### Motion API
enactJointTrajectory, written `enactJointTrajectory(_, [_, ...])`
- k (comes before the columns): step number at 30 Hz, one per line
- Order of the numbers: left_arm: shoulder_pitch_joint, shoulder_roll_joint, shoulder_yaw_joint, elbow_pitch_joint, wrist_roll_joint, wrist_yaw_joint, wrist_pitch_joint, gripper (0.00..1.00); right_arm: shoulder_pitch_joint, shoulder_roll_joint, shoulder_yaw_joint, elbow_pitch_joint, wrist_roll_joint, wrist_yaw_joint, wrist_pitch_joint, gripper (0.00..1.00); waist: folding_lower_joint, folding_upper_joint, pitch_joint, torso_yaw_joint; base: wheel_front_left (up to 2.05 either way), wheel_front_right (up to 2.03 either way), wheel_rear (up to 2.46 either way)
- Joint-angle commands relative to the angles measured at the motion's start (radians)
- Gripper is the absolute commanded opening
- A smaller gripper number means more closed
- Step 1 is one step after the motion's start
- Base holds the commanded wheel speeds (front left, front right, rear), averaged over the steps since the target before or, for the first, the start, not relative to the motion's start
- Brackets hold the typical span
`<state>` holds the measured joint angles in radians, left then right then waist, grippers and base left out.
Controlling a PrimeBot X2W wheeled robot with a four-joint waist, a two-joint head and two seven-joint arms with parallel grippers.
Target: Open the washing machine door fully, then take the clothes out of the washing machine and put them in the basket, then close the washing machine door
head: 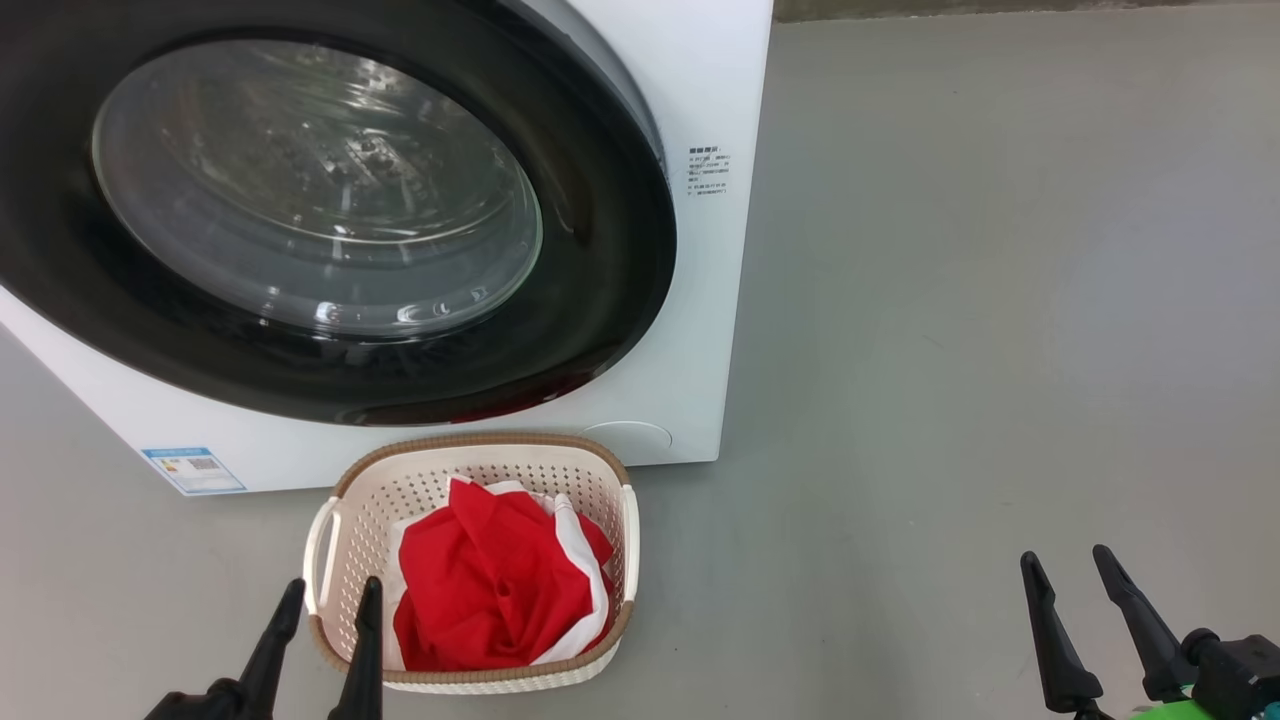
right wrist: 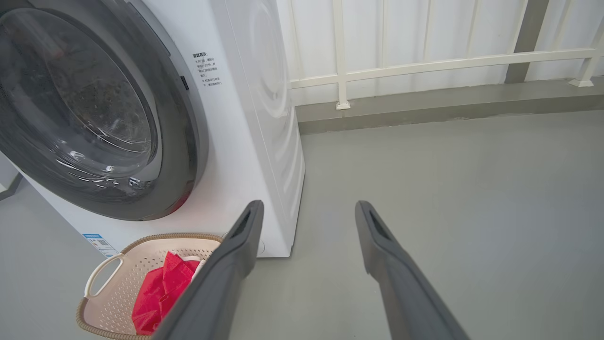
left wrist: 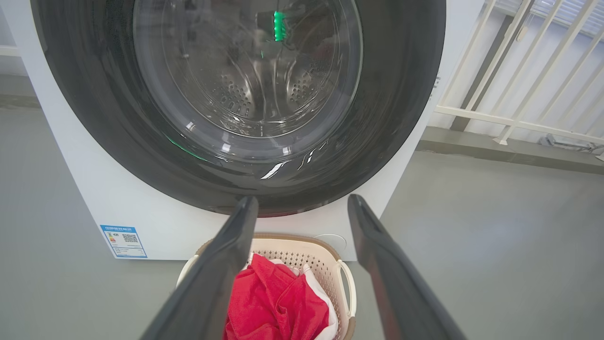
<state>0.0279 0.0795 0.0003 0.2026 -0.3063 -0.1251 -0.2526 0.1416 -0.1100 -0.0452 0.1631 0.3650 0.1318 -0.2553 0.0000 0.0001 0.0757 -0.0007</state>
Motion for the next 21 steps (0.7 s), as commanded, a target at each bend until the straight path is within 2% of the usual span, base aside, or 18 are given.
enactJointTrajectory(1, [-0.008, 0.006, 0.038, -0.026, 0.016, -0.006, -0.009, 1.0, -0.012, -0.013, 0.019, -0.027, -0.007, -0.001, -0.006, 1.0, 0.0, -0.0001, 0.001, 0.0, 0.0, 0.0, 0.0])
enactJointTrajectory(21, [-0.008, 0.005, 0.028, -0.043, -0.015, -0.006, -0.009, 1.0, -0.016, -0.01, 0.022, -0.029, -0.007, -0.001, -0.006, 1.0, 0.0, -0.0001, 0.001, 0.005, 0.0, 0.0, 0.0])
